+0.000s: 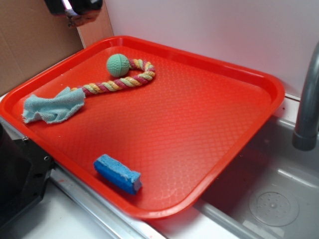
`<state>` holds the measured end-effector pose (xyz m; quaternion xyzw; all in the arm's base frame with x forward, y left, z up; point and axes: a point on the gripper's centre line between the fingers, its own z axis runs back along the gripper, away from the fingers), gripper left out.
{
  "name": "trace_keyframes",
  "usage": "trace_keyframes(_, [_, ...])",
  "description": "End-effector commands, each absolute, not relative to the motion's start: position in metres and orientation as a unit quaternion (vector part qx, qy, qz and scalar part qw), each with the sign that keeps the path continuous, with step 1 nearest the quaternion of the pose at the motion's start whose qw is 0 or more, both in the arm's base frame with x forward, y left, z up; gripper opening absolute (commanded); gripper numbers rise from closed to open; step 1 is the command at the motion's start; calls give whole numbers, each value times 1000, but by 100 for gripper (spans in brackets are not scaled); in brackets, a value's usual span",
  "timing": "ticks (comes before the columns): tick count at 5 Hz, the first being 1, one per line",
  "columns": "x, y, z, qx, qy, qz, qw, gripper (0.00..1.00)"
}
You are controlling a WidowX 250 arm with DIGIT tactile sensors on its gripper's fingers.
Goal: Grab the wood chip.
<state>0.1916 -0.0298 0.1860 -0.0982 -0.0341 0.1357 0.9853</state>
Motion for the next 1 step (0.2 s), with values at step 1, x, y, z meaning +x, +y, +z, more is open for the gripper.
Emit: trace_keyframes(1, [162, -40, 211, -126, -29, 104, 986, 0])
